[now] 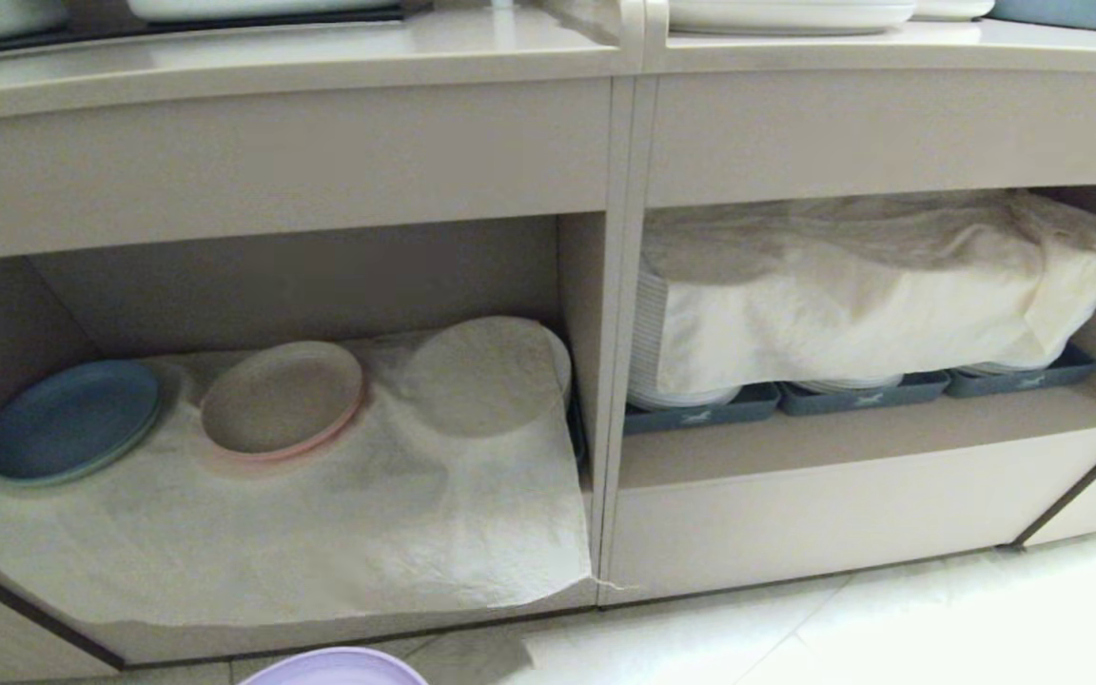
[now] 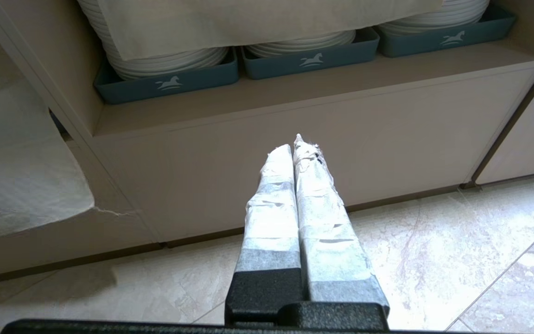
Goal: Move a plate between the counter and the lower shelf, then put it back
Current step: Put the plate
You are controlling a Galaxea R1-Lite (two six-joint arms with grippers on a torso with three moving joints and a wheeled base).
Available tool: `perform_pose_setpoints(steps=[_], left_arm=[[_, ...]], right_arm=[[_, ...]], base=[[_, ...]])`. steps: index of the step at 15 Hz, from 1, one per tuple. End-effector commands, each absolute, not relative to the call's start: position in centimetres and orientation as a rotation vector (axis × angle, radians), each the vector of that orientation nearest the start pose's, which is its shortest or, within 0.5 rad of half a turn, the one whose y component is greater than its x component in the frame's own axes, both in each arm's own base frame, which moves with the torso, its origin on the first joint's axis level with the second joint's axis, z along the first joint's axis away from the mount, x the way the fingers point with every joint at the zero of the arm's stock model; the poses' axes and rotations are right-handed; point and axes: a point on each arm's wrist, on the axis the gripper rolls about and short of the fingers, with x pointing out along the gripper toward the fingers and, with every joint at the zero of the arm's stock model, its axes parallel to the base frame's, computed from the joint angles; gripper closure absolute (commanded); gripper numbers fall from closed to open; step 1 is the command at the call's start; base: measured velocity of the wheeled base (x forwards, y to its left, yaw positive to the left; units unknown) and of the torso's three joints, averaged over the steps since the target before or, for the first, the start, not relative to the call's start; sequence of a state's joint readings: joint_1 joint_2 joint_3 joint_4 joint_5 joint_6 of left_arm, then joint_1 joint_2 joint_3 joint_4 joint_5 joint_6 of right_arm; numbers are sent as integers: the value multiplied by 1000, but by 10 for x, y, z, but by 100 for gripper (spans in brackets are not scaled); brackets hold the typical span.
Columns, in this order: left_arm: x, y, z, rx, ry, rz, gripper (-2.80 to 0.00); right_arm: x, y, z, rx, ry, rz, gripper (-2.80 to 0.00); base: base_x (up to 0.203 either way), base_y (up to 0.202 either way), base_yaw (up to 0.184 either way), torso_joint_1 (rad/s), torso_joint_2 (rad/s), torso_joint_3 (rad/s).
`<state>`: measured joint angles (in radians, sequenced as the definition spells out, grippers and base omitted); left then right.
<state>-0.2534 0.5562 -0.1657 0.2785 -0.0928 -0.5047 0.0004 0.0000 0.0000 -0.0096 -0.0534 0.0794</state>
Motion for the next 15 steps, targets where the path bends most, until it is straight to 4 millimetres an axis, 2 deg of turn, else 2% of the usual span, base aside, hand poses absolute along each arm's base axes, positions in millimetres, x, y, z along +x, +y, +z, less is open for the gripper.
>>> perform_pose_setpoints(steps=[1,15], left_arm=[[12,-5,98,-432,723,-160,0],[13,-6,99,-430,724,-168,0]], right_arm=[[-23,-1,77,80,-12,-53,0],[-23,-1,77,80,-12,-52,0]], base=[[0,0,0,0,0,0],[0,0,0,0,0,0]])
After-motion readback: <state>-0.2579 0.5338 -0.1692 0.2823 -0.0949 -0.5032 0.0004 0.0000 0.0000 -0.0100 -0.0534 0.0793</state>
